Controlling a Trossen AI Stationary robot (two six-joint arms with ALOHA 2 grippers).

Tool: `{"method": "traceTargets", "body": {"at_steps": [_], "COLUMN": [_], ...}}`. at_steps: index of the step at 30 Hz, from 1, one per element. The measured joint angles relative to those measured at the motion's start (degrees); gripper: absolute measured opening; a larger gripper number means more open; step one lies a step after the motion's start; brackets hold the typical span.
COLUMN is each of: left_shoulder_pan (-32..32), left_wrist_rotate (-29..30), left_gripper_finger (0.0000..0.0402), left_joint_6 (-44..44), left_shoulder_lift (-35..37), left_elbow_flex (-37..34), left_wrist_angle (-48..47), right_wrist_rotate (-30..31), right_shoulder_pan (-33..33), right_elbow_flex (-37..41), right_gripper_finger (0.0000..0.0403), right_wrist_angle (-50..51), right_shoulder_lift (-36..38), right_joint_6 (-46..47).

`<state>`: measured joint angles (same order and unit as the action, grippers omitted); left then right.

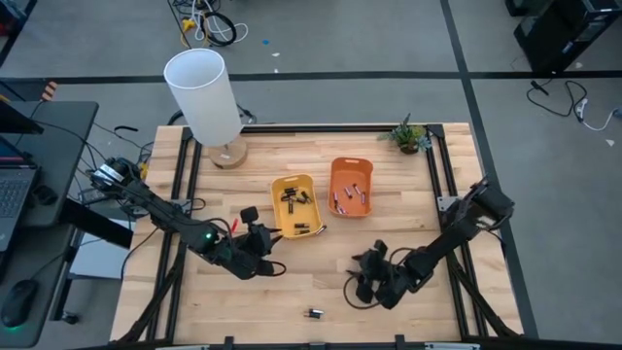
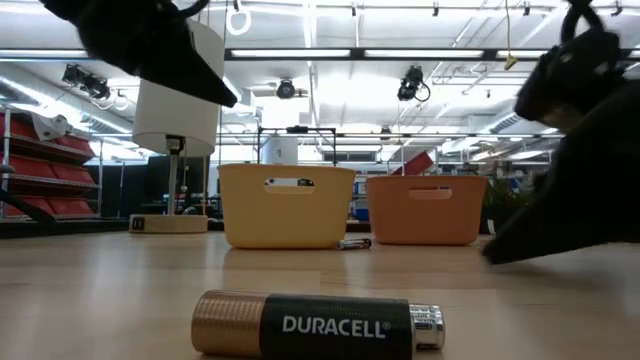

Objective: Sort batteries
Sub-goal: Put the center silver battery into the orange bin

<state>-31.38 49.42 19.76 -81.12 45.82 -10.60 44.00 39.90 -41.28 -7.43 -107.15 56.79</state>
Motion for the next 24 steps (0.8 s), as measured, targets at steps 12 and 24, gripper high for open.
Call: {"method": "traceTargets", "body": {"at_steps": [12,24], "left_shoulder_pan": [2.45,2.47], "left_wrist_rotate": [0.26,-2.16], "left_gripper_finger": [0.0085,0.0085], "left_joint_6": [-0.05,0.01], "left_shoulder_lift": [0.0,-0.4], "left_elbow_flex": [0.0,0.0], "left_wrist_angle": [0.38,-0.4], "right_wrist_rotate": [11.82,-1.62], "right_shoulder_pan": [-9.84,-17.77], "right_elbow_flex": [-1.31,-3.27], "right_gripper_finger": [0.0224,0.0363], "right_wrist_angle": [-19.57,-21.69], "right_shoulder_lift": [-8.66,-9.39], "right_joint_6": [-19.32,-18.2]}}
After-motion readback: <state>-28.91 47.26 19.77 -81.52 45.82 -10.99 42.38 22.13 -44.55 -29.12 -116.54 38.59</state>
